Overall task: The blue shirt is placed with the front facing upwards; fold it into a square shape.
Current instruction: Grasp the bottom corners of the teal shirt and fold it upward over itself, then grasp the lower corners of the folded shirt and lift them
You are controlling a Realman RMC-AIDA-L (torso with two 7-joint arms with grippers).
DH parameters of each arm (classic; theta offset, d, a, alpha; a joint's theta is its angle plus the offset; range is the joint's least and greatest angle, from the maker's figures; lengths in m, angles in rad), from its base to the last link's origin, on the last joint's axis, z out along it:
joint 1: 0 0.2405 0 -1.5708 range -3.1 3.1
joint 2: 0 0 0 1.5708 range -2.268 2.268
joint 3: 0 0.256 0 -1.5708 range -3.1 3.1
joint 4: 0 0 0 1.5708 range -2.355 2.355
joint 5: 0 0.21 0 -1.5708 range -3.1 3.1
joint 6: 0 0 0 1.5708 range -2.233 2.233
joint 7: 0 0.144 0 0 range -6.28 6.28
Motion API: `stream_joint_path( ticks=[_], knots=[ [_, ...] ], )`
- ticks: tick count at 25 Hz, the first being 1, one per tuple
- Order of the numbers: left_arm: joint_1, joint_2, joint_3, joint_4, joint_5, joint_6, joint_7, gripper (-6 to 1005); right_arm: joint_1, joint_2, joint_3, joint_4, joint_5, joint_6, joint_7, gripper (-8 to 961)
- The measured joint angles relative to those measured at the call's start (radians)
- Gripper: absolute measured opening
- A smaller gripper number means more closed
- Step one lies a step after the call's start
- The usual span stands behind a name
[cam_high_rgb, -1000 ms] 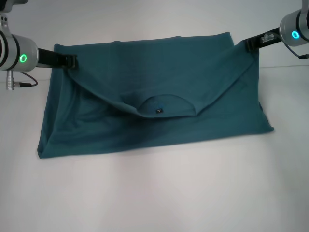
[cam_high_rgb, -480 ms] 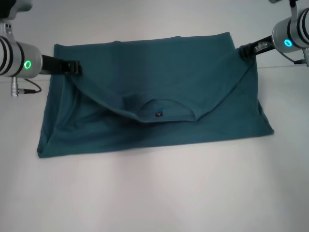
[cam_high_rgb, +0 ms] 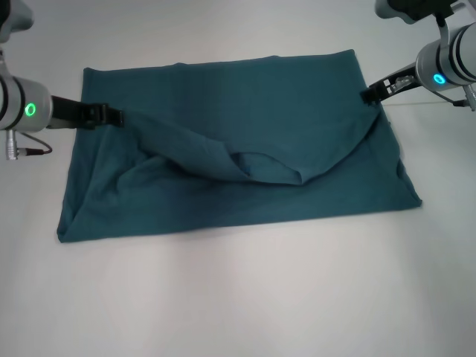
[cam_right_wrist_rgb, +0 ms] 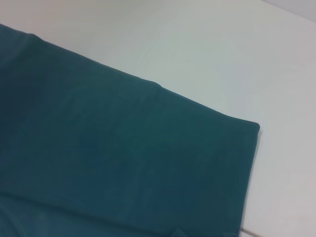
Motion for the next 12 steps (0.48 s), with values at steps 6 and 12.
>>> stream_joint_path(
  ticks=[6,12],
  knots=[
    [0.060,-0.015,-0.003,0.095,-0.004,0.022,-0.077,598,-0.018,-0.007,0.028,-0.078,0.059,-0.103,0.016,643],
    [0.160,-0.035,-0.012,0.248,-0.068,0.103,-0.130,627,-0.153,0.000,0.042,-0.312,0.271,-0.299,-0.016,819]
  ],
)
